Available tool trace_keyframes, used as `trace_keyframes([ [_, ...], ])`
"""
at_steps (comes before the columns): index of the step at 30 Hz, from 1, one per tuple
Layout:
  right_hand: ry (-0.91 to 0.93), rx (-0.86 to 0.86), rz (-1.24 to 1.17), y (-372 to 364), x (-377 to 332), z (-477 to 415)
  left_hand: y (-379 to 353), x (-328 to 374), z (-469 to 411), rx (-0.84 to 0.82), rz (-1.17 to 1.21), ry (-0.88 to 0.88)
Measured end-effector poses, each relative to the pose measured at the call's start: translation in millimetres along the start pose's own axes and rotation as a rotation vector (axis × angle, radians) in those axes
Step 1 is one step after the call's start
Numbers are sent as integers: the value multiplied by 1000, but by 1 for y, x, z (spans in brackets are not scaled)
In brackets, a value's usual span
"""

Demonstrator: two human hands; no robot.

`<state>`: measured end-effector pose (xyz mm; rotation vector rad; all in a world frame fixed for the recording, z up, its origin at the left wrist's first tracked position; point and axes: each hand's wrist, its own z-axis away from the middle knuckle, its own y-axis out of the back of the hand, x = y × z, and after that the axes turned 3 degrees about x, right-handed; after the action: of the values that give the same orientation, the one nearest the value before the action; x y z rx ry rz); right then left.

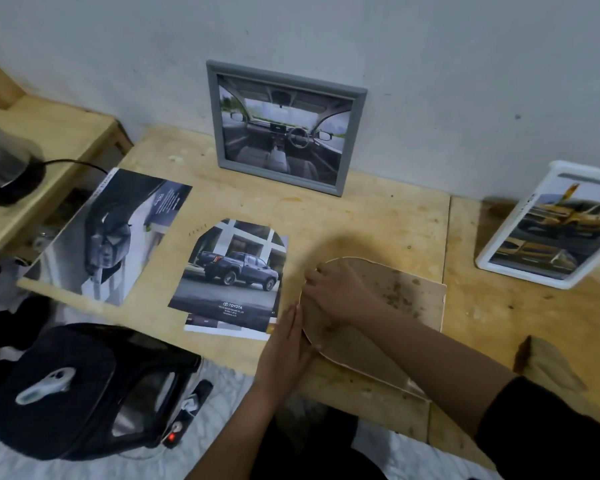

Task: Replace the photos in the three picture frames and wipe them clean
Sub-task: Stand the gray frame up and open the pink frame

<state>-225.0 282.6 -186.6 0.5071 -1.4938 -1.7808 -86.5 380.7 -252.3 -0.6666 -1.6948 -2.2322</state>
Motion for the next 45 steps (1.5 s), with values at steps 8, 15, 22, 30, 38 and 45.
trace_keyframes([
  [8,31,-31,68,-6,3,-17,-10,-2,2,3,22,62],
  [15,61,-89,-36,16,13,-18,-10,8,11,54,206,89],
  [22,-28,-194,24,45,29,-18,-12,4,11,52,170,15],
  [30,-771,294,-763,90,94,86,-11,9,13,64,185,46],
  [38,-1768,1152,-1811,-43,-22,241,-9,9,13,70,175,17],
  [45,-1875,2122,-1954,-73,-98,256,-12,5,11,53,155,-10],
])
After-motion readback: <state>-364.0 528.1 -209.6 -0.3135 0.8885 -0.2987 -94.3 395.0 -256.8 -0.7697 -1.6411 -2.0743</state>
